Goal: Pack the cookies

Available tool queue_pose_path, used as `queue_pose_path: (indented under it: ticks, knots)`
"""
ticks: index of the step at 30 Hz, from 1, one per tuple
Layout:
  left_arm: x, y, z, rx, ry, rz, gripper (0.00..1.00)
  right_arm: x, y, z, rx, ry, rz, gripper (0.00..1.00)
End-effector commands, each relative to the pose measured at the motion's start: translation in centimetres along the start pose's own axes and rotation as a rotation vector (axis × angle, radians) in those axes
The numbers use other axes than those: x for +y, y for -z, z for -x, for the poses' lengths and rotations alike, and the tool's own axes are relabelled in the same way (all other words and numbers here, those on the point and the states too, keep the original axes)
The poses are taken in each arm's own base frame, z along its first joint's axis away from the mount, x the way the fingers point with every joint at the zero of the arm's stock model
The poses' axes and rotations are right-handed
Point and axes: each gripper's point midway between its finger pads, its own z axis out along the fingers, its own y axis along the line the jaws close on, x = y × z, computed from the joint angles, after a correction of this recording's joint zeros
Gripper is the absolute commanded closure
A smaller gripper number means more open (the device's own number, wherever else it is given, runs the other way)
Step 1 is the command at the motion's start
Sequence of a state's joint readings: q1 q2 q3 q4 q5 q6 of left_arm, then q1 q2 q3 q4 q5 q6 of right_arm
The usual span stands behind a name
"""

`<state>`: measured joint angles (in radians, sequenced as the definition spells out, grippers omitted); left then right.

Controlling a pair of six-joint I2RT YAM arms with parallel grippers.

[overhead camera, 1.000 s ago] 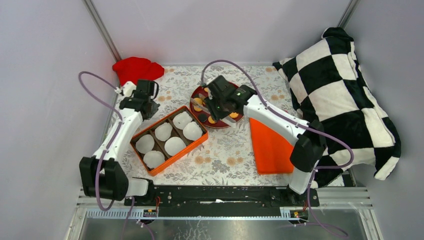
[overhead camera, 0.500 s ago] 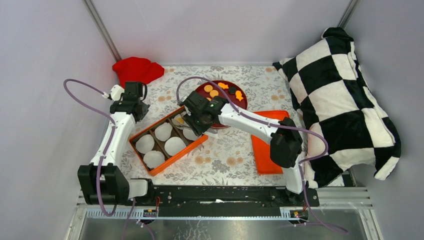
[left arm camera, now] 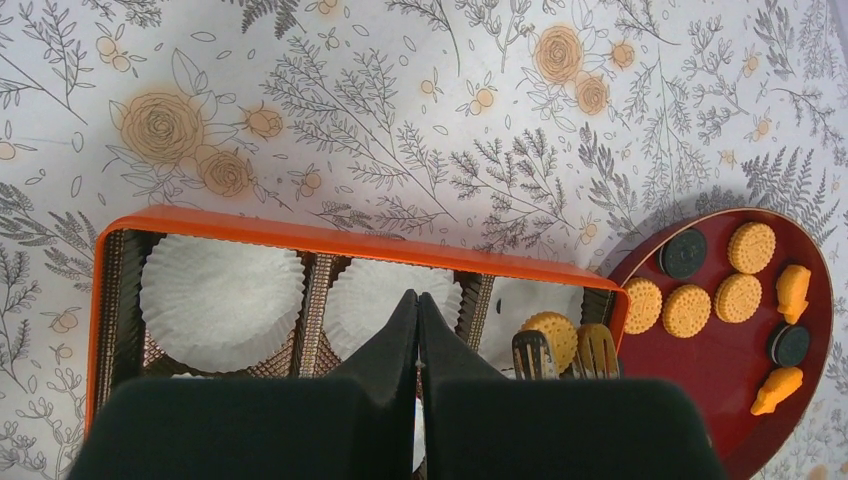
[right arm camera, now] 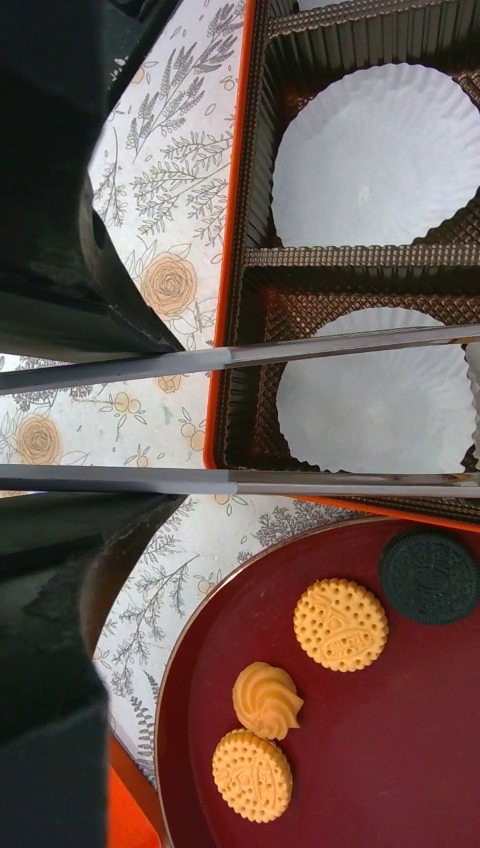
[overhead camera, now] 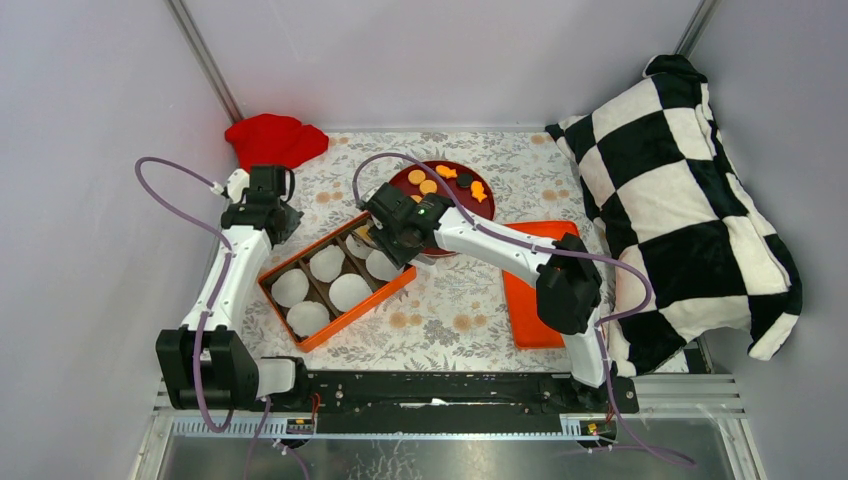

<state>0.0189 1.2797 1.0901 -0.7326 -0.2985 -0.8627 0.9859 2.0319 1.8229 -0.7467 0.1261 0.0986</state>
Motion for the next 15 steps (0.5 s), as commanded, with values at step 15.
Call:
queue_pose_path:
  ticks: [15]
  knots:
    - [-1.2, -0.1, -0.4, 0.018, -0.041, -0.097, 1.0, -1.3, 2.2, 3.1, -0.134, -0.005, -0.049, 0.49]
